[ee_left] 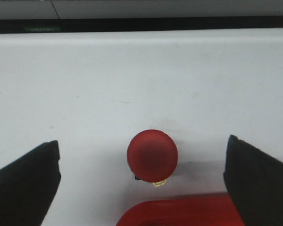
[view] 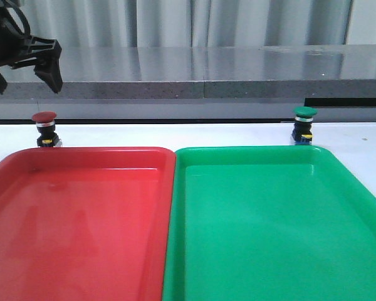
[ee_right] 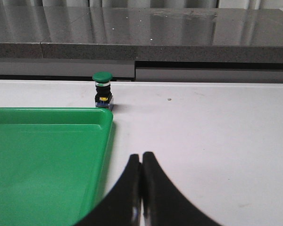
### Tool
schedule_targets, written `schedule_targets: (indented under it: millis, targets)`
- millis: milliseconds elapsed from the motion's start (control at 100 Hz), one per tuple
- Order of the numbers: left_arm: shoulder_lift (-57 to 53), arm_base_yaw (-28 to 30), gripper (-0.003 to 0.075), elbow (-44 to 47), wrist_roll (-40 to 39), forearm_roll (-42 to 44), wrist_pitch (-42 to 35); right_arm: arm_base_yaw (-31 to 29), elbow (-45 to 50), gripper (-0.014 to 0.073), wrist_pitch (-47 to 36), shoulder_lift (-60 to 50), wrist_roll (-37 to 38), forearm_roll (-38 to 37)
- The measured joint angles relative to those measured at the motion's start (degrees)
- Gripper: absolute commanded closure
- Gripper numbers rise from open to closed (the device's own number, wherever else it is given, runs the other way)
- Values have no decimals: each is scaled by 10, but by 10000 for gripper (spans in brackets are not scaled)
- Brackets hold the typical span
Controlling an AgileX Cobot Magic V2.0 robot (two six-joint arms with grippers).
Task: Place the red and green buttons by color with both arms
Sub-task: 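Lower the left gripper over the red-capped button and close on it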
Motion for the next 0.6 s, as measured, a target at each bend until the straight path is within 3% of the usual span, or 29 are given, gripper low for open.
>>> schedule_targets:
  millis: [340,600]
  targets:
    - [50,-18,72,-9,0,14,-12,0,0,661,0,0,0,0]
    - [65,-24,137,-9,0,16,-20,0,0,661,0,0,0,0]
